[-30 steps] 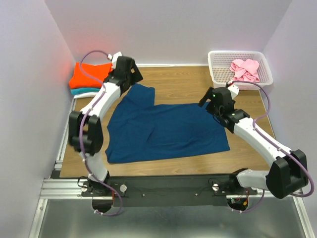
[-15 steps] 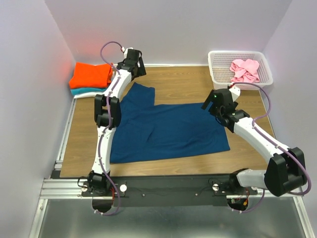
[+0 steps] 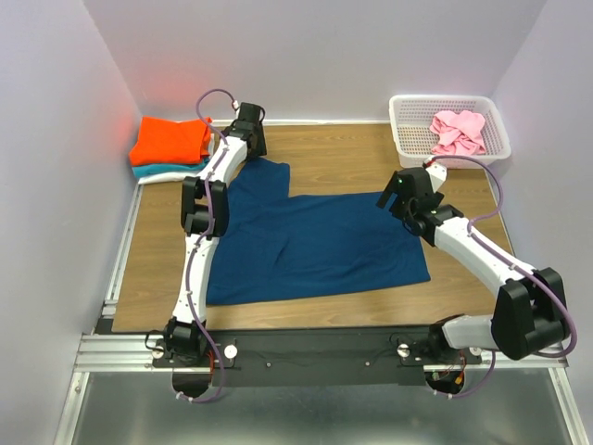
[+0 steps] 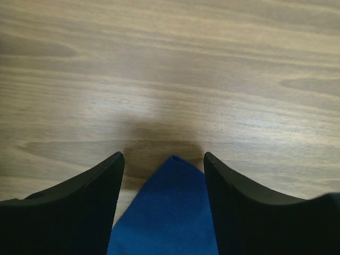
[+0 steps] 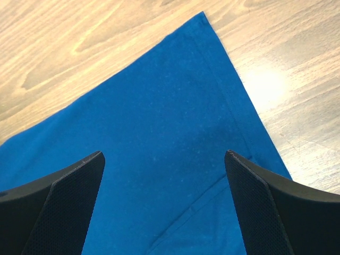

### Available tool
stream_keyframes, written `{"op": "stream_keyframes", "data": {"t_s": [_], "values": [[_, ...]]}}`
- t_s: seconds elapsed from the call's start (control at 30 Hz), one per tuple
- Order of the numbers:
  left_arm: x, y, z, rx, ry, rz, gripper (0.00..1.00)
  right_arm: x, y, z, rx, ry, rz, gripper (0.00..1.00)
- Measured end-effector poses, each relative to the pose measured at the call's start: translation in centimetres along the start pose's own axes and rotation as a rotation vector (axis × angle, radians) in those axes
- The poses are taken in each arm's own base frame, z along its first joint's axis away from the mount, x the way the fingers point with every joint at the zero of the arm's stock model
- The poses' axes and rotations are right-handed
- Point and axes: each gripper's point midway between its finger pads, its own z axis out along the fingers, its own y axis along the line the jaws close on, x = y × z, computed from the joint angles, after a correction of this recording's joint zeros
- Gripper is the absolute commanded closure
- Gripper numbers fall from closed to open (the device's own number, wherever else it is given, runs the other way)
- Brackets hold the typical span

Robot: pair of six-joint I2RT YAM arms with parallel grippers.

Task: Fold and stack the t-shirts
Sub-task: Fold the tshirt

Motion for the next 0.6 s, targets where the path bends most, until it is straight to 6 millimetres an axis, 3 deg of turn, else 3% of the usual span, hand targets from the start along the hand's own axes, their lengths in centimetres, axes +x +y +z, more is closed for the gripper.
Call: {"op": "stream_keyframes", "data": {"t_s": [0.07, 0.23, 0.4, 0.6], "values": [[0.4, -0.1, 0.2, 0.002, 0.009, 0.015, 0.42, 0.2, -0.1, 0.1, 0.004, 0.005, -0.005, 0.0], [0.7, -0.2, 0.2, 0.011, 0.02, 0.034, 0.54, 0.3, -0.2, 0.3, 0.007, 0.011, -0.01, 0.0], [0.8, -0.5, 0.1, 0.017, 0.024, 0.048, 0.54, 0.5, -0.2, 0.4, 0.008, 0.016, -0.012, 0.0], [1.1, -1.2, -0.1, 0.029, 0.027, 0.06, 0.61, 0.8, -0.2, 0.7, 0.013, 0.026, -0.017, 0.0]]}}
